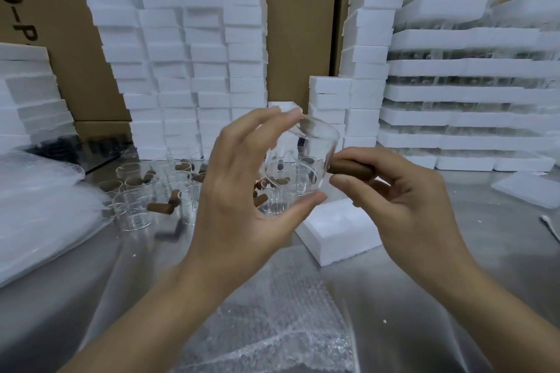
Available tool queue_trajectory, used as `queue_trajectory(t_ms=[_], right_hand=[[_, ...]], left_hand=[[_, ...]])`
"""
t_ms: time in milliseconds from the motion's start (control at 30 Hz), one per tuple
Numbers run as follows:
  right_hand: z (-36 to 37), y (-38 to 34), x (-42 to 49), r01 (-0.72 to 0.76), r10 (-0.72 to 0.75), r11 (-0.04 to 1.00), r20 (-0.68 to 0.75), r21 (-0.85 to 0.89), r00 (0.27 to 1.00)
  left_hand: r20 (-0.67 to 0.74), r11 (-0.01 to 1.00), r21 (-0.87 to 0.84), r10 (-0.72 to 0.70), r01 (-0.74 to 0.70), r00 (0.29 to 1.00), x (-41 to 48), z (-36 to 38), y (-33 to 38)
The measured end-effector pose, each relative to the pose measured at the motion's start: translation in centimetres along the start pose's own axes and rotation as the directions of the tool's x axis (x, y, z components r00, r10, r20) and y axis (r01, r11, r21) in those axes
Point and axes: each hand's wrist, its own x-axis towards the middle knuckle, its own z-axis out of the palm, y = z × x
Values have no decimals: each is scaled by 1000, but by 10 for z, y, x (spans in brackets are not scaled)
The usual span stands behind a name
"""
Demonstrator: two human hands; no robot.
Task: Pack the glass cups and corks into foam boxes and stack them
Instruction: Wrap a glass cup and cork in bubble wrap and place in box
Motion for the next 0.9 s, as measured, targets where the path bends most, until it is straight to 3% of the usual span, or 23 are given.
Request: queue_trajectory(t_ms=[133, 300, 567, 700, 900], right_hand=[[1, -2, 1, -48, 44, 993, 38, 108, 998], [-1, 0, 2, -68, 64, 992, 34, 103, 997], [-3, -1, 3, -69, 68, 995, 18, 76, 998], [-6, 1, 4, -73, 73, 994, 1, 86, 997], [-11, 6, 7, -85, 72, 995, 231, 44, 970]], left_hand=[[5, 997, -4, -76, 76, 997, 4, -6, -3], [32, 990, -37, -136, 137, 990, 8, -11, -10], [142, 922, -262, -255, 285, 956, 13, -17, -25], [210, 813, -422, -341, 400, 916, 12, -15, -27], [321, 705, -535, -341, 466, 884, 10, -10, -29]])
